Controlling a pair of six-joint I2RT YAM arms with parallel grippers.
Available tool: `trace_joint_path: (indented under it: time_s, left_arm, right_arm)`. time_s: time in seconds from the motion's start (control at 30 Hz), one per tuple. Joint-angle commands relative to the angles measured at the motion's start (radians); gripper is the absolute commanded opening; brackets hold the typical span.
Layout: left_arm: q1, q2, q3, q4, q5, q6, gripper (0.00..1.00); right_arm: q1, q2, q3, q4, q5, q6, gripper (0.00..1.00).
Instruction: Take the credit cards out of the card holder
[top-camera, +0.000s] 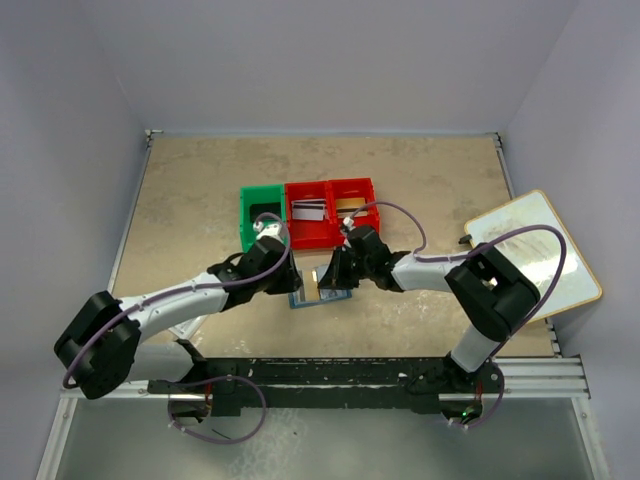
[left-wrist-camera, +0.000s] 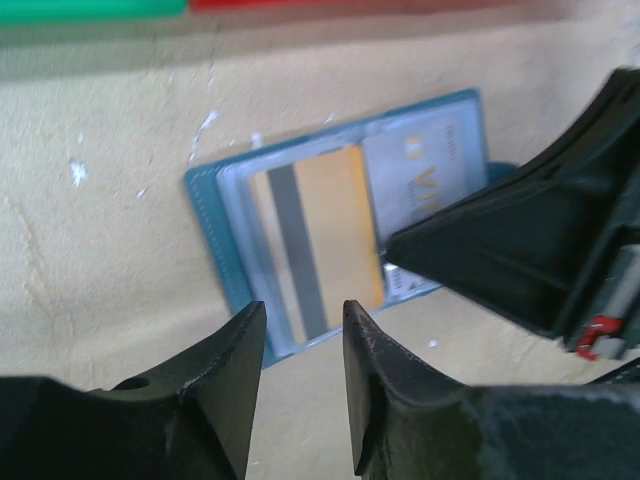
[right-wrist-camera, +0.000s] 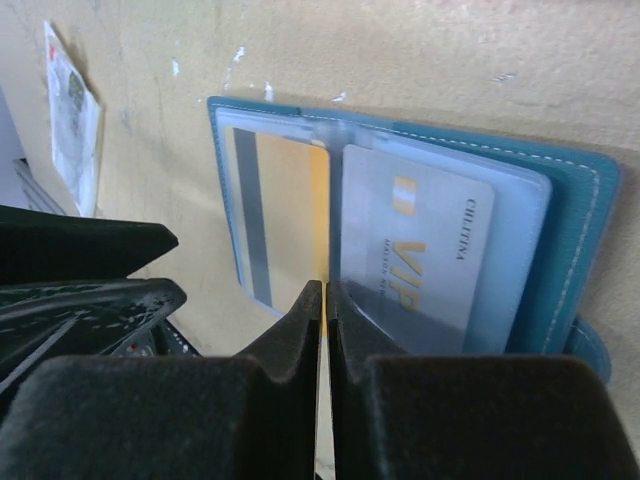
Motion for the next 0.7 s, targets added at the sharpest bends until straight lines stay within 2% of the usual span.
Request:
trace_joint_path:
  time_s: [0.0, 0.1, 0.3, 0.67]
  left_arm:
    - [-0.001, -0.005, 0.079, 0.058, 0.0, 0.0, 0.36]
    - [-0.001, 0.051, 0.09, 0.109, 0.016, -0.011, 0.34]
    - [0.002, 0.146, 0.061, 0.132, 0.009, -0.027, 0.2]
    - [0.001, 0.146, -0.052, 0.13, -0.013, -0.042, 0.13]
  right_arm:
    - [0.001, -0.026, -0.01, 0.067, -0.05, 0.006, 0.08]
    - [0.002, -0.031, -0.022, 0.083, -0.046, 0.02, 0.12]
    - [-0.001, -0.009, -0.018, 0.089, -0.061, 0.021, 0.14]
    - [-0.001, 0.026, -0.006, 0.062, -0.026, 0.027, 0.23]
